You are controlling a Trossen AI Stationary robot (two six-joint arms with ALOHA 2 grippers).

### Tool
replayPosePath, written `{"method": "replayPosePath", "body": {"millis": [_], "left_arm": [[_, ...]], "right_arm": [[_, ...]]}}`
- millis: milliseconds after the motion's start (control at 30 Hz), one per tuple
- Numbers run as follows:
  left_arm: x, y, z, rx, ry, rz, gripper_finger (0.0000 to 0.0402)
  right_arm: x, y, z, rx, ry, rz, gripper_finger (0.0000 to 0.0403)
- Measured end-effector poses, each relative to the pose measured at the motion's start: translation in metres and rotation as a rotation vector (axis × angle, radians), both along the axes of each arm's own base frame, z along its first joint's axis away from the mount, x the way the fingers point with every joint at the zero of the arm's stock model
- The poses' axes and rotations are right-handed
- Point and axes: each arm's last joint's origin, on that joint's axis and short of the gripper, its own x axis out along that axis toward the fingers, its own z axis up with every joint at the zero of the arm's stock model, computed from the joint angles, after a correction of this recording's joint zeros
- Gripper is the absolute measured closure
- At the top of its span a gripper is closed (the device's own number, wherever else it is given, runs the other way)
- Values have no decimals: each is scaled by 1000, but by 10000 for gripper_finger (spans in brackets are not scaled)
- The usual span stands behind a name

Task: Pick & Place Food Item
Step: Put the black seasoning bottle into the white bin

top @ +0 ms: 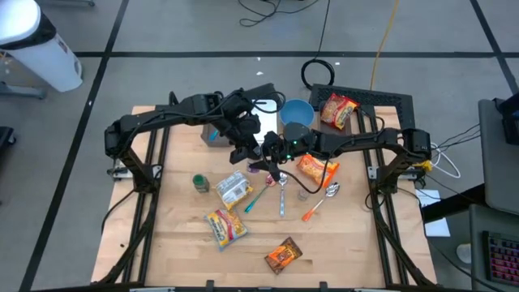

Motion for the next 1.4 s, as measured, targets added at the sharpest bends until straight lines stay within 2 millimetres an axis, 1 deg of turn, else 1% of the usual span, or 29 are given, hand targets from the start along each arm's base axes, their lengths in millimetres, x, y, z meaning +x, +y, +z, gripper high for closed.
{"method": "replayPosePath", "body": {"millis": [100, 200, 400, 600, 700, 833, 933, 1067, 1167, 1267, 1400], "left_arm": [[0, 0, 0, 0, 2, -1, 194], [0, 0, 0, -1, 3, -2, 194], [-1, -1, 0, 8, 6, -12, 194], [-1, 0, -1, 8, 7, -13, 194], [-2, 0, -1, 14, 9, -20, 194], [-3, 3, -1, 15, 11, -14, 194], [-6, 9, 1, 15, 5, 2, 194], [-17, 21, 10, 30, -32, 30, 194], [-29, 33, 19, 48, -54, 80, 194], [-43, 47, 28, 72, -85, 137, 194], [-54, 65, 31, 89, -102, 197, 194]], "right_arm": [[0, 0, 0, 1, 0, 0, 215], [0, 0, 0, 11, 2, -1, 200], [0, 0, 0, 75, 9, 13, 146], [-2, -9, 1, 99, 2, 1, 99], [-3, -12, 1, 117, 6, 20, 89], [-3, -12, 1, 123, 13, 45, 90], [-4, -13, 1, 97, 7, 35, 94], [-9, -17, 10, 49, -9, -4, 96], [-19, -20, 16, 11, 20, -37, 95], [-29, -24, 24, -67, 36, -95, 95], [-47, -28, 34, -160, 13, -207, 95]]}}
